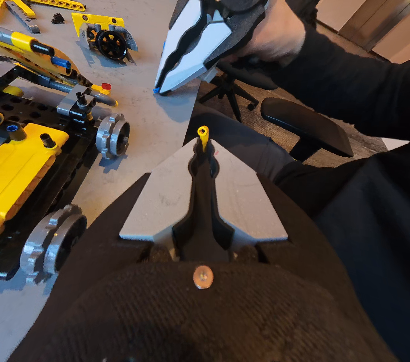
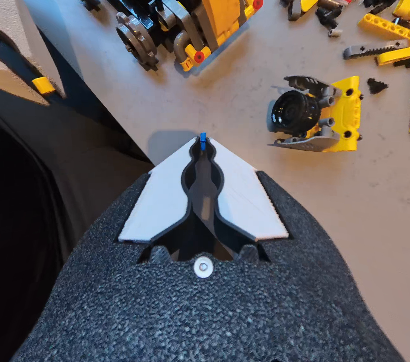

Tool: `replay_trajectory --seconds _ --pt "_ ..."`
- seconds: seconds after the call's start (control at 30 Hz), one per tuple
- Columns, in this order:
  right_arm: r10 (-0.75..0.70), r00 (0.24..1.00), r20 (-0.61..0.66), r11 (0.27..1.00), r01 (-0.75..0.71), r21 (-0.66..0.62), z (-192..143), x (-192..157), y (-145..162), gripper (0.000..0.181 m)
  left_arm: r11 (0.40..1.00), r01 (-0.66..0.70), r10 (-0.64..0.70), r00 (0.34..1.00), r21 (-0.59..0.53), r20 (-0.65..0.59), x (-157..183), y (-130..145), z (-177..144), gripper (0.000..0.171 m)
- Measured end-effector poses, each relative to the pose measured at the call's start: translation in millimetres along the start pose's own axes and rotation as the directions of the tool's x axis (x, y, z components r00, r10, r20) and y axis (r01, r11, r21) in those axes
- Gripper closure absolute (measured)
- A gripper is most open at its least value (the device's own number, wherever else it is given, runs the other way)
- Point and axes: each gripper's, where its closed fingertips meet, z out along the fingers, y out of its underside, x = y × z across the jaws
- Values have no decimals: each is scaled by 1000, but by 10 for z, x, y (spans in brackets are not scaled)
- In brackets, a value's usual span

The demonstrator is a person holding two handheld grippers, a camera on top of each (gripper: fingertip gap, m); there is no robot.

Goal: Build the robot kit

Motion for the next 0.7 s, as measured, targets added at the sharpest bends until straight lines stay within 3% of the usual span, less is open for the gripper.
replay_trajectory --seconds 0.3,0.57,0.7 --pt "62 998 19 998 -63 21 -64 -43 89 167 1000 -2 2 1000 -6 -2 4 29 -15 168" --pt "70 997 37 997 -71 31 -50 1 90 172 1000 1 -1 1000 -8 -7 3 37 -12 168" --pt "48 992 116 998 -53 39 -14 -188 43 175 1000 2 -2 1000 -8 -6 0 39 -16 168"
